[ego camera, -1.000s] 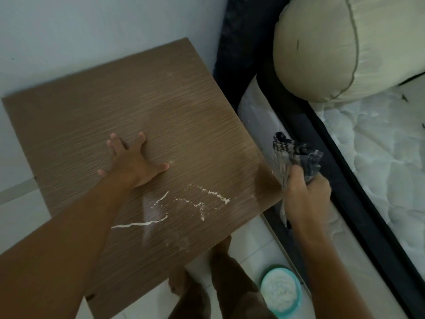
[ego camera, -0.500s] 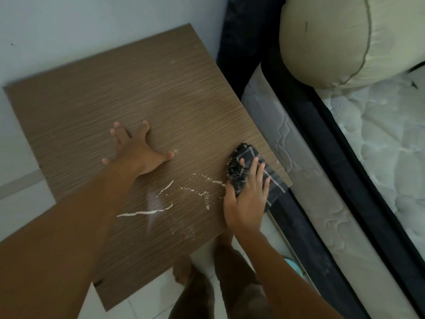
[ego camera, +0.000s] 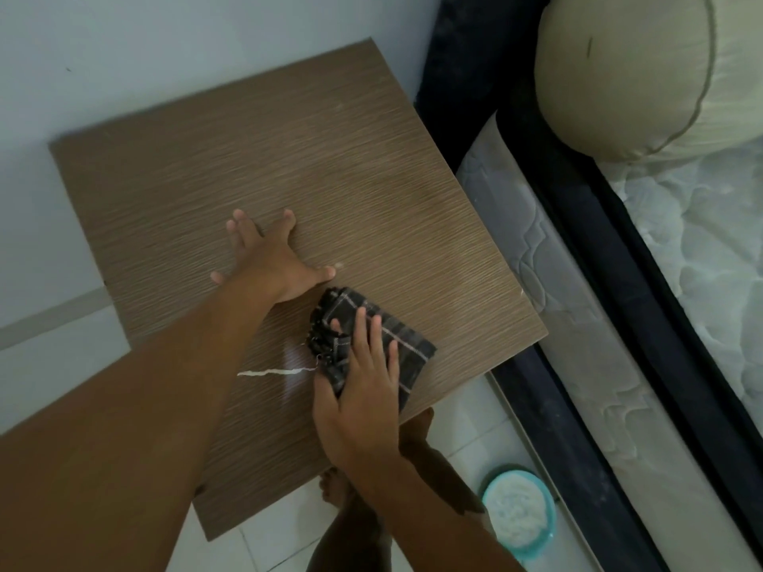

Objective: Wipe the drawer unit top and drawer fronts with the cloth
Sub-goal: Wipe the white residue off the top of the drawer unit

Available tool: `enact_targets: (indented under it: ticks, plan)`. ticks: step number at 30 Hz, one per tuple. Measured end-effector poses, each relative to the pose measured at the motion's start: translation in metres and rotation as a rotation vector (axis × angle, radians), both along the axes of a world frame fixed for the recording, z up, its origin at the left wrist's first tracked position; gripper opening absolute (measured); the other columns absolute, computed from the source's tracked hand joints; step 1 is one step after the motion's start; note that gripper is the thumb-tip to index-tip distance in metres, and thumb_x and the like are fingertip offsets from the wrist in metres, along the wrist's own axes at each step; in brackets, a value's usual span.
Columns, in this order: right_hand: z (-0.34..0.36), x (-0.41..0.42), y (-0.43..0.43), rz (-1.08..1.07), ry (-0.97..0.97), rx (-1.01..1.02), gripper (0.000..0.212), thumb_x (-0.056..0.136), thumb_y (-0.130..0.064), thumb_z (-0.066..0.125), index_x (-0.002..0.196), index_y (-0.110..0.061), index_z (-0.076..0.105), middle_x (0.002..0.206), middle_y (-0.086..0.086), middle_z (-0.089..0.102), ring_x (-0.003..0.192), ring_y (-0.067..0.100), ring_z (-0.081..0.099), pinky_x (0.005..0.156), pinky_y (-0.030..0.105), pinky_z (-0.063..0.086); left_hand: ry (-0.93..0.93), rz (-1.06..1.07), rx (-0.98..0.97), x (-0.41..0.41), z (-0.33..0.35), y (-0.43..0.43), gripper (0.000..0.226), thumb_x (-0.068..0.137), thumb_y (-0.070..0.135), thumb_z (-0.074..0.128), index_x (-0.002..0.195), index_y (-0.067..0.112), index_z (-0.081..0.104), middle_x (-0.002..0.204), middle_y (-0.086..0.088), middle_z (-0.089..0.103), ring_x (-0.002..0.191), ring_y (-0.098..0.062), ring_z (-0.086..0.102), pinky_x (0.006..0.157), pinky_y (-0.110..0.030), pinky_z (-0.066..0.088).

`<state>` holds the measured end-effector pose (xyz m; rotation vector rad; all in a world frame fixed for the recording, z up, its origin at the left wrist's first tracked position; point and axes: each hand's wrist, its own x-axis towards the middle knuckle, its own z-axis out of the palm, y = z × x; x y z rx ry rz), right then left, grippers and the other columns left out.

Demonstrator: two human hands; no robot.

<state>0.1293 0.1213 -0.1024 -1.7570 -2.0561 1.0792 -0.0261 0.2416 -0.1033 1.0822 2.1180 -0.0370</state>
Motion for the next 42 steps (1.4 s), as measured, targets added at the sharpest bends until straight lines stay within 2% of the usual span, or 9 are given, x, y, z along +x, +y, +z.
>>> enact_targets:
  ticks: [3, 5, 10, 17, 20, 22, 25, 35, 42]
  plan:
    - [0.027, 0.005, 0.012, -0.171, 0.114, -0.282, 0.057, 0.089, -0.05, 0.036, 0.145, -0.037, 0.033, 0.152, -0.014, 0.034, 0.14, 0.004, 0.027, 0.116, 0.038, 0.025, -0.013, -0.015, -0.003, -0.003, 0.0, 0.001, 0.111, 0.069, 0.061, 0.074, 0.152, 0.04, 0.004, 0.158, -0.011, -0.029, 0.145, -0.028, -0.026, 0.114, -0.064, 0.011]
    - [0.048, 0.018, 0.03, -0.262, 0.228, -0.367, 0.028, 0.095, -0.041, 0.044, 0.106, -0.022, 0.06, 0.102, 0.007, 0.07, 0.089, 0.016, 0.066, 0.081, 0.045, 0.055, -0.024, -0.023, 0.004, -0.006, 0.001, 0.001, 0.11, 0.069, 0.06, 0.075, 0.153, 0.04, 0.006, 0.158, -0.012, -0.028, 0.146, -0.029, -0.025, 0.115, -0.063, 0.011]
    - [0.089, 0.046, 0.091, -0.162, 0.355, -0.177, 0.034, 0.086, -0.029, 0.046, 0.061, -0.007, 0.049, 0.052, 0.001, 0.05, 0.047, 0.01, 0.045, 0.044, 0.027, 0.04, 0.022, -0.062, 0.019, -0.012, 0.004, -0.003, 0.106, 0.073, 0.061, 0.071, 0.153, 0.036, 0.008, 0.16, -0.011, -0.02, 0.148, -0.029, -0.017, 0.114, -0.062, 0.016]
    - [0.093, 0.02, 0.17, 0.175, 0.221, 0.025, 0.04, 0.09, -0.021, 0.048, 0.053, -0.024, 0.034, 0.043, -0.011, 0.039, 0.042, 0.004, 0.033, 0.042, 0.023, 0.025, 0.033, 0.08, 0.031, -0.034, 0.016, -0.029, 0.077, 0.088, 0.052, 0.058, 0.153, 0.03, 0.021, 0.163, -0.005, -0.007, 0.15, -0.029, 0.003, 0.118, -0.047, 0.017]
    - [0.075, -0.009, 0.197, 0.401, 0.082, 0.079, 0.032, 0.093, -0.029, 0.049, 0.062, -0.024, 0.048, 0.058, -0.008, 0.053, 0.056, 0.009, 0.05, 0.054, 0.027, 0.035, 0.04, 0.173, 0.043, -0.046, 0.017, -0.049, 0.072, 0.089, 0.052, 0.058, 0.151, 0.03, 0.028, 0.163, -0.004, -0.001, 0.148, -0.028, 0.013, 0.118, -0.045, 0.02]
    - [0.05, -0.023, 0.209, 0.568, -0.014, 0.017, 0.018, 0.096, -0.037, 0.046, 0.094, -0.026, 0.061, 0.098, 0.0, 0.067, 0.096, 0.021, 0.061, 0.076, 0.032, 0.042, 0.057, 0.203, 0.03, -0.048, 0.017, -0.061, 0.073, 0.088, 0.05, 0.059, 0.151, 0.033, 0.027, 0.163, -0.003, -0.001, 0.149, -0.028, 0.012, 0.119, -0.044, 0.019]
    - [0.007, -0.031, 0.209, 0.856, -0.205, 0.039, 0.057, 0.099, -0.038, 0.043, 0.152, -0.028, 0.023, 0.16, -0.009, 0.01, 0.148, 0.015, 0.002, 0.118, 0.042, 0.006, 0.071, 0.246, 0.022, -0.044, 0.019, -0.074, 0.066, 0.093, 0.041, 0.054, 0.151, 0.035, 0.025, 0.164, -0.001, -0.004, 0.149, -0.026, 0.008, 0.119, -0.043, 0.017]
    - [-0.026, -0.009, 0.162, 1.439, -0.12, 0.375, 0.067, 0.089, -0.052, 0.031, 0.15, -0.025, 0.031, 0.163, -0.003, 0.003, 0.149, 0.013, -0.008, 0.12, 0.049, -0.007, -0.013, 0.362, 0.067, -0.04, 0.023, -0.079, 0.065, 0.093, 0.009, 0.049, 0.15, 0.033, 0.03, 0.164, 0.002, -0.005, 0.15, -0.024, 0.004, 0.12, -0.041, 0.013]
    - [0.002, 0.046, 0.11, 1.301, 0.098, -0.058, 0.059, 0.092, -0.032, 0.048, 0.149, -0.027, 0.034, 0.157, -0.022, 0.016, 0.144, -0.008, -0.008, 0.119, 0.026, -0.007, -0.011, 0.367, 0.034, -0.03, 0.025, -0.088, 0.064, 0.095, 0.012, 0.046, 0.152, 0.033, 0.025, 0.164, 0.001, -0.007, 0.15, -0.024, 0.001, 0.12, -0.041, 0.011]
